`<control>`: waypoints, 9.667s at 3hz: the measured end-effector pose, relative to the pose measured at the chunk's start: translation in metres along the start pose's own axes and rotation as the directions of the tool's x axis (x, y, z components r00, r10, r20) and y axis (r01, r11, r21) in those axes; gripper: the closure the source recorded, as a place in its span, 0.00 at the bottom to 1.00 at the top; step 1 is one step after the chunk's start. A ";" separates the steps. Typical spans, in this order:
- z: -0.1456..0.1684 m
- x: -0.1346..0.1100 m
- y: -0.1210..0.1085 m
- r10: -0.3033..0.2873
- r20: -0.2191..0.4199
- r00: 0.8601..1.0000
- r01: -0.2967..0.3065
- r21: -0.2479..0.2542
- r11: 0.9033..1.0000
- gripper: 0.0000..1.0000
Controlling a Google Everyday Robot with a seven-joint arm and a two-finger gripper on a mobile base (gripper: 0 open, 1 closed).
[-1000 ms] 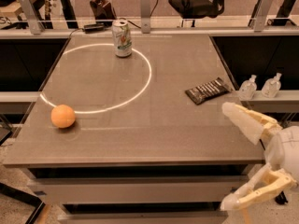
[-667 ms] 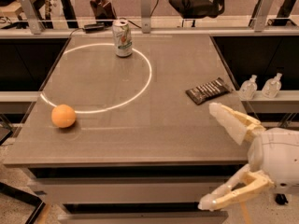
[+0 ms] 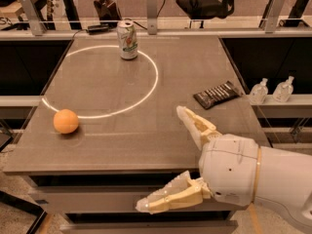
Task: Move orange near rxbar chocolate
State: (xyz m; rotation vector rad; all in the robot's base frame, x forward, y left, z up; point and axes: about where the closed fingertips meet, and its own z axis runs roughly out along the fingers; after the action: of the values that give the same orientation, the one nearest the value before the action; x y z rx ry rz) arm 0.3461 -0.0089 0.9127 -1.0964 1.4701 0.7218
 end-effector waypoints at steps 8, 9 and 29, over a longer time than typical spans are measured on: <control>0.214 -0.021 0.028 0.111 -0.003 0.994 -0.111 0.042 0.993 0.00; 0.233 -0.020 0.025 0.130 -0.019 0.991 -0.128 0.063 0.990 0.00; 0.010 0.007 -0.132 0.097 -0.283 0.954 0.121 0.663 0.739 1.00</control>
Offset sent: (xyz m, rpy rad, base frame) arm -0.0079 0.0888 0.0078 0.0117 0.1038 -0.0581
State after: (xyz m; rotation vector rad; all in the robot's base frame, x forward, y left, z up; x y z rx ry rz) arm 0.4714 -0.0521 0.9217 -0.6465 1.7801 -0.0409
